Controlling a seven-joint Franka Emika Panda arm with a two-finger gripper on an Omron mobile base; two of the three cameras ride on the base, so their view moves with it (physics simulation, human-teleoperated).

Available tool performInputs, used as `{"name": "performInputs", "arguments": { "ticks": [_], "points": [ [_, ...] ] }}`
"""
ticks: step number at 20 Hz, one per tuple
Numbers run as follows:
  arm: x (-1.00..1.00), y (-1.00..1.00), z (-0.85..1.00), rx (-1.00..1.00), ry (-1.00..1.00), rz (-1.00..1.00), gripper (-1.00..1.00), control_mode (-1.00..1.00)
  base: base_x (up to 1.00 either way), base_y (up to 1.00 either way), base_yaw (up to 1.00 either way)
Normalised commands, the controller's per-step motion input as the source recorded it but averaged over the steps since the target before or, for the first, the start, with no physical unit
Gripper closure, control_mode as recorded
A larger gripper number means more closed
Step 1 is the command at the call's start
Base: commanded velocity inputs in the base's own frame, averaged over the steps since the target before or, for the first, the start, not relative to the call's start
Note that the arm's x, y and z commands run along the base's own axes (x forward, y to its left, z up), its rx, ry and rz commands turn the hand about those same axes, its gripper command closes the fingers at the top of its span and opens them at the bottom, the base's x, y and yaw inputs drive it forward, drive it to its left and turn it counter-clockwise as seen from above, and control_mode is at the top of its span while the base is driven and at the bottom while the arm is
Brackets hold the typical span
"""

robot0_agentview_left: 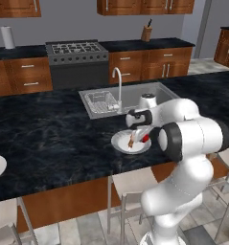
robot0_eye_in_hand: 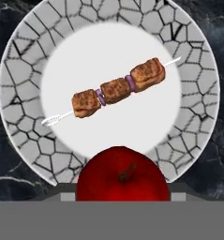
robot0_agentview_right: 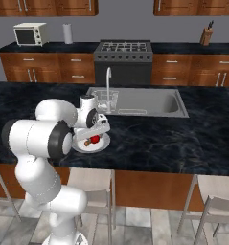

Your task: Pick up each apple from the fridge and place one apple on each plate on the dining counter.

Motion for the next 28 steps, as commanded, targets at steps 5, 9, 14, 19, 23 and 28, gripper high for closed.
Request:
{"name": "performInputs", "arguments": {
  "ticks": [5, 9, 14, 19, 23, 28],
  "points": [
    [0.14, 0.0, -0.47, 0.0, -0.01, 0.02, 1.0, -1.0, 0.0, 0.0, 0.0],
    [0.08, 0.06, -0.38, -0.01, -0.09, 0.0, 1.0, -1.0, 0.0, 0.0, 0.0],
    [0.05, 0.05, -0.1, 0.0, -0.06, 0.0, 1.0, -1.0, 0.0, 0.0, 0.0],
    [0.04, 0.07, -0.08, 0.0, 0.0, 0.0, -1.0, -1.0, 0.0, 0.0, 0.0],
    [0.03, 0.0, 0.0, 0.0, 0.0, 0.0, -1.0, -1.0, 0.0, 0.0, 0.0],
    [0.0, 0.0, 0.09, 0.0, 0.0, 0.0, -1.0, -1.0, 0.0, 0.0, 0.0]
  ]
}}
